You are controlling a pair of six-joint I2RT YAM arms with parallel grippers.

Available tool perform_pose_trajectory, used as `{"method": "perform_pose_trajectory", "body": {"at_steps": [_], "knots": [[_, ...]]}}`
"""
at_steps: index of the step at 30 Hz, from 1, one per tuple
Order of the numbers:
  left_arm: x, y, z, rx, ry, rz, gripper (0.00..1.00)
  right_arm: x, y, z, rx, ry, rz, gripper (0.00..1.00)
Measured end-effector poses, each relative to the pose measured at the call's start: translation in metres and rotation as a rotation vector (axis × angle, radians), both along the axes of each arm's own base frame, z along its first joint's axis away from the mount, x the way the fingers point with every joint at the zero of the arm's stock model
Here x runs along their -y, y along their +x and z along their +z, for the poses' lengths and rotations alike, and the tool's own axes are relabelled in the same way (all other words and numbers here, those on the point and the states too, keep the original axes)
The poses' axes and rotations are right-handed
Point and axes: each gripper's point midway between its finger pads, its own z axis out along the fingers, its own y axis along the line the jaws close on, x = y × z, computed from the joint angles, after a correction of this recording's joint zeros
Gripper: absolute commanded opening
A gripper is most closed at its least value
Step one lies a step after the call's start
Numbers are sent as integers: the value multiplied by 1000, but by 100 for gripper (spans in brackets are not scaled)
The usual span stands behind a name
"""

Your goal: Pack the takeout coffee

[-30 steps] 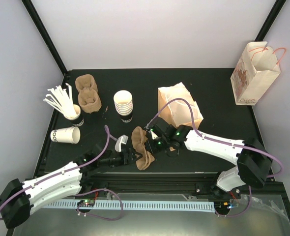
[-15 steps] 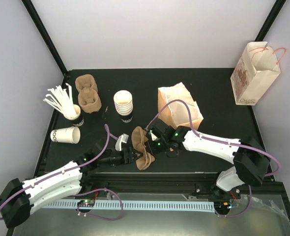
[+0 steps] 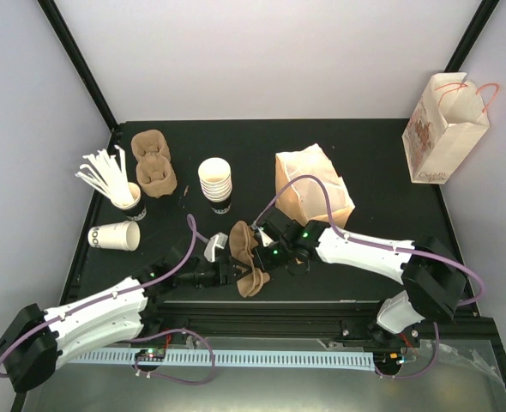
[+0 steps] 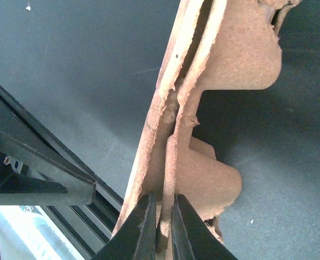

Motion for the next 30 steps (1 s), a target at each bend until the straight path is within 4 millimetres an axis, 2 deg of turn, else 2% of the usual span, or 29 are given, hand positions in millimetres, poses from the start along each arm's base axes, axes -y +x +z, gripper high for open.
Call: {"method": "perform_pose_trajectory", "body": {"at_steps": [6,16,21,26,30], "knots": [[6,2,3,9,12,-22,56,-3,-2,2,-3,13,11,4],[17,-3,1,7,60,-78,54,-5,-4,3,0,15,19,3],[17,-2,3,15,81,-83,50,-7,-6,3,0,15,26,3],[16,-3,-3,-1,112,-85,43,-8,-6,6,3,20,27,3],[15,-3,-11,-19,140,-84,46,-10,-7,8,6,23,31,3]]}}
